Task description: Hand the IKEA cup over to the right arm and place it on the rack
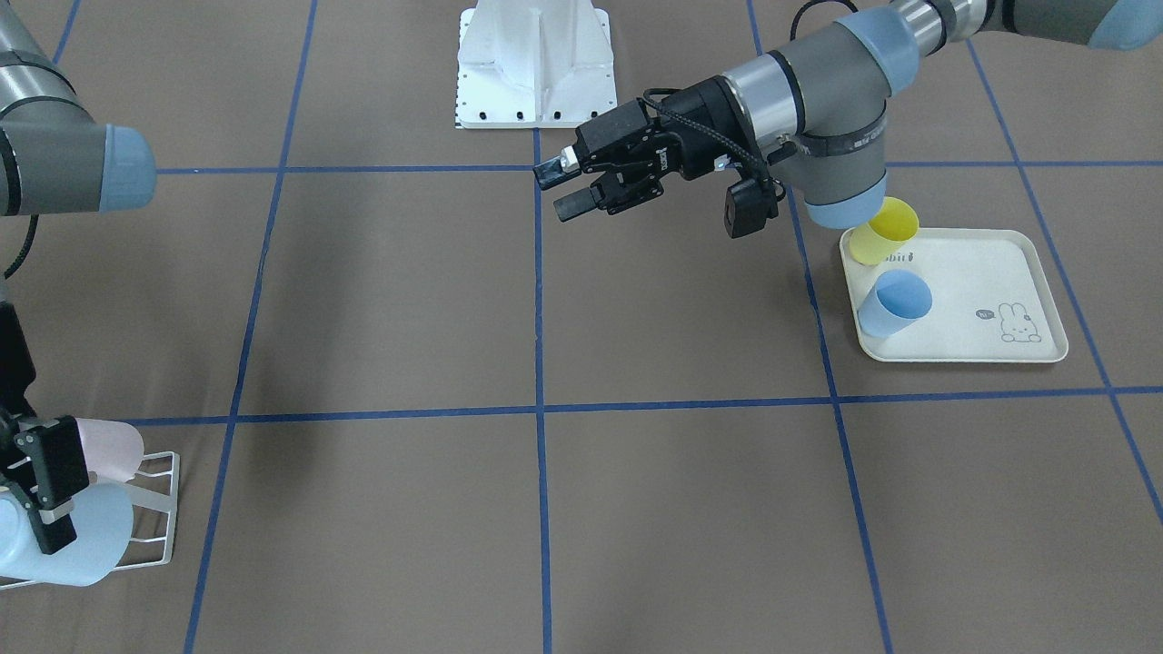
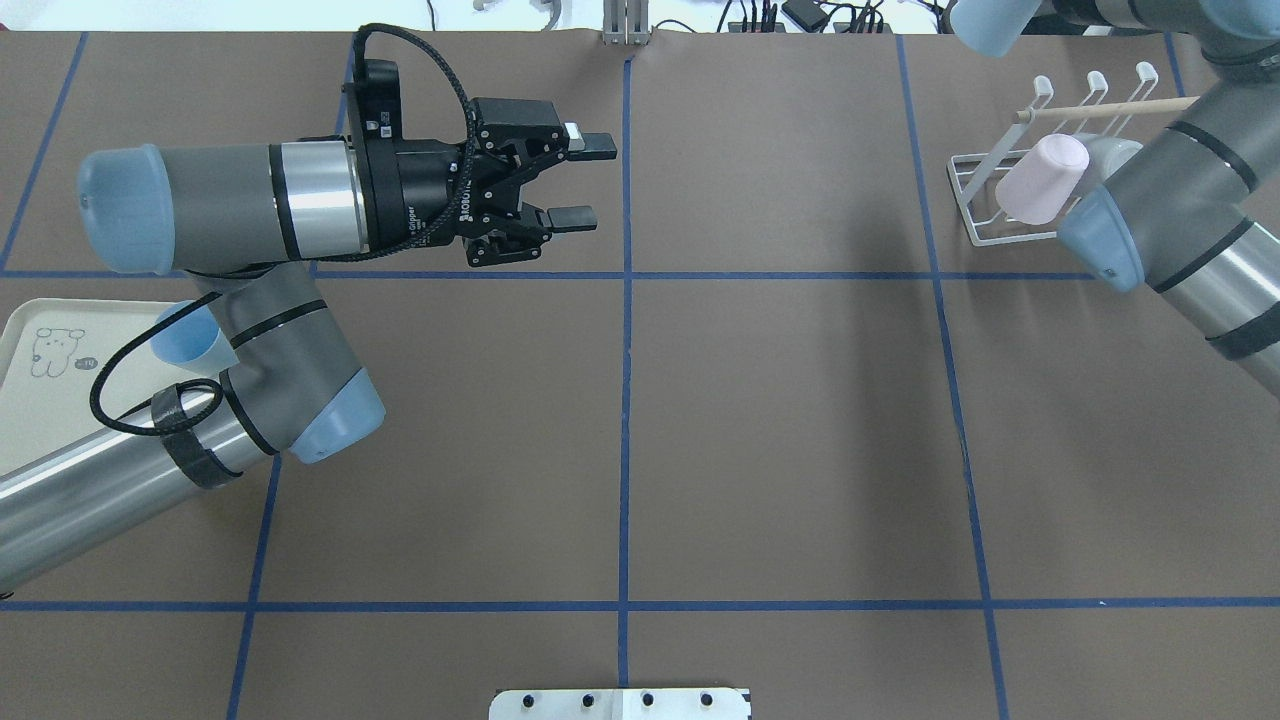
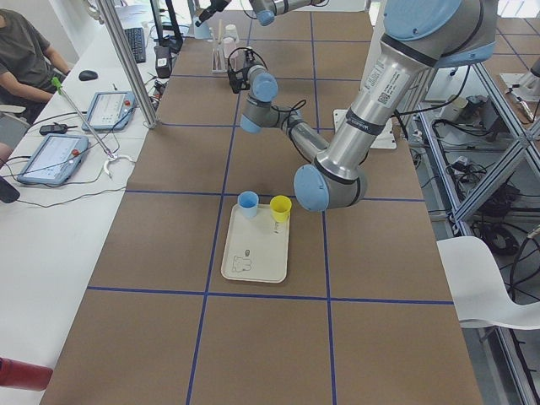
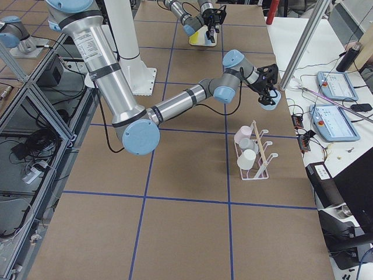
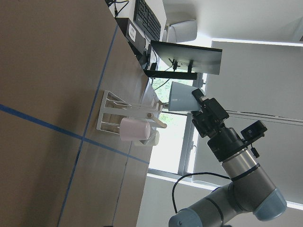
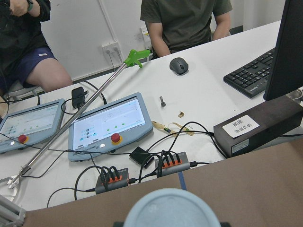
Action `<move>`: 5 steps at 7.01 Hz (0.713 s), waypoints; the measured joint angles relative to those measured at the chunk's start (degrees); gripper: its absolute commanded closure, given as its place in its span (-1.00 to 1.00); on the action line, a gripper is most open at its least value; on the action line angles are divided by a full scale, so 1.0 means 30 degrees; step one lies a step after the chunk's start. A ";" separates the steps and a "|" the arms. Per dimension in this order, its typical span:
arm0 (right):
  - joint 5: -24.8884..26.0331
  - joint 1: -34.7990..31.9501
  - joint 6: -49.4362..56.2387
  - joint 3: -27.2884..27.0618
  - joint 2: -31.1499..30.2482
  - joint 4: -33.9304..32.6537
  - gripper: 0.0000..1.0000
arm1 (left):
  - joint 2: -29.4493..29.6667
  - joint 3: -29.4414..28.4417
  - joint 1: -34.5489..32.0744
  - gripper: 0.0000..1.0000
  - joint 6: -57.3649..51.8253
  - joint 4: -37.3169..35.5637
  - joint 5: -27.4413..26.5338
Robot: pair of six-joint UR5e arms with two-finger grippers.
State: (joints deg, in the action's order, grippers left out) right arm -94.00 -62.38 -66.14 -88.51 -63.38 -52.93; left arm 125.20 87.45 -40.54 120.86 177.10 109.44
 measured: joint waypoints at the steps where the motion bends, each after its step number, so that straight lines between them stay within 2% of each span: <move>1: 0.0031 -0.0215 0.0825 0.0466 -0.0042 -0.0036 1.00 | -0.0033 -0.0035 0.0024 -0.60 -0.0003 0.0000 -0.0010; 5: 0.0010 -0.0394 0.2408 0.1227 -0.1338 0.0087 1.00 | -0.0101 -0.0030 0.0063 -0.60 -0.0003 0.0000 -0.0033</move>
State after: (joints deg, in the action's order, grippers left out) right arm -93.97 -63.57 -58.92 -84.83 -67.40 -52.67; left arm 124.90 87.36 -40.35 120.85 177.10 109.34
